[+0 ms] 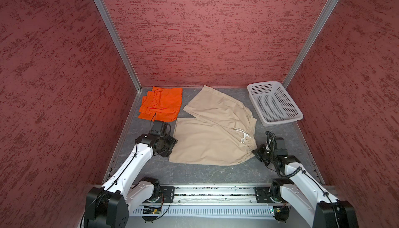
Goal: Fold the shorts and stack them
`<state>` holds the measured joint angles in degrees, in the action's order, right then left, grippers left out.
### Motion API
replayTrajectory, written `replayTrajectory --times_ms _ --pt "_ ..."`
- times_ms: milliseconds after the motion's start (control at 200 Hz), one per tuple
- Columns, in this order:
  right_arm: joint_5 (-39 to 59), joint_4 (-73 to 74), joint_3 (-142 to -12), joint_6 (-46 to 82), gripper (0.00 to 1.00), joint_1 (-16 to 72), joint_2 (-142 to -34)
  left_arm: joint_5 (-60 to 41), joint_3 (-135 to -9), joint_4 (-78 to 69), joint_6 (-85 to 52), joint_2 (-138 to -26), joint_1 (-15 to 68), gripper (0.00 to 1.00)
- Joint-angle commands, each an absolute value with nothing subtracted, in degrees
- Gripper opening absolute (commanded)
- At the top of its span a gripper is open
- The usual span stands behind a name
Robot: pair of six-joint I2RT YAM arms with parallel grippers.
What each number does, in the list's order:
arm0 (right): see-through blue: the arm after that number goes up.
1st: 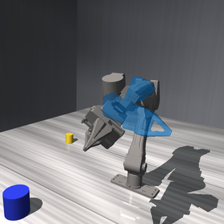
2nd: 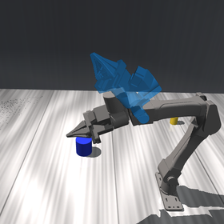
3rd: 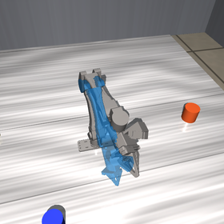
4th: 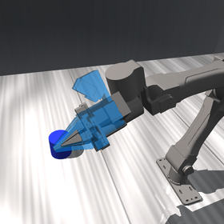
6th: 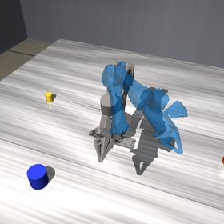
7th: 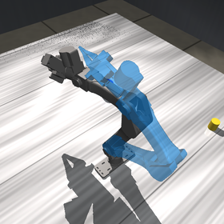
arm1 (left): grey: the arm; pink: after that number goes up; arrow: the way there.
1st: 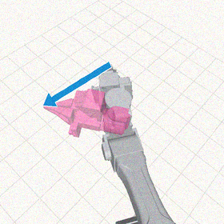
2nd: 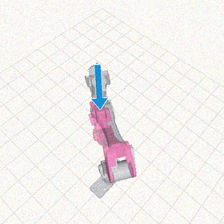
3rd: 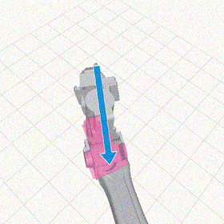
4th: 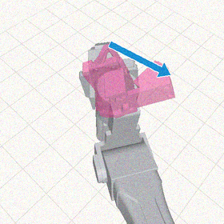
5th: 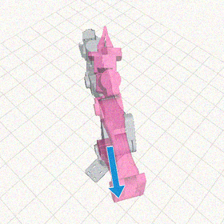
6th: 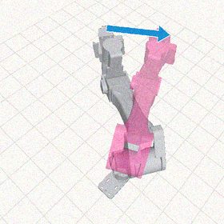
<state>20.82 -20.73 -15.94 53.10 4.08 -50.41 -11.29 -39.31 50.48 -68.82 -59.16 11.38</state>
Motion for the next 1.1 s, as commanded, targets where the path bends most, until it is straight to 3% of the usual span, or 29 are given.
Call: replayTrajectory --times_ms 0,371,812,1092 --pt "19.33 -21.97 -17.34 52.57 0.0 4.39 -50.82 -11.45 -36.56 56.13 -74.64 -58.73 10.65 0.51" --pt "20.31 -21.48 -18.35 51.4 0.0 4.45 -52.91 -10.09 -30.81 52.29 -75.69 -60.91 10.44 0.41" --pt "20.18 -23.76 -18.89 50.8 0.0 4.66 -51.6 -8.09 -27.68 44.2 -73.74 -64.27 9.76 0.36" --pt "20.05 -24.73 -19.69 50.18 0.0 4.83 -52.21 -7.31 -27.34 42.78 -73.58 -66.19 9.14 0.1"
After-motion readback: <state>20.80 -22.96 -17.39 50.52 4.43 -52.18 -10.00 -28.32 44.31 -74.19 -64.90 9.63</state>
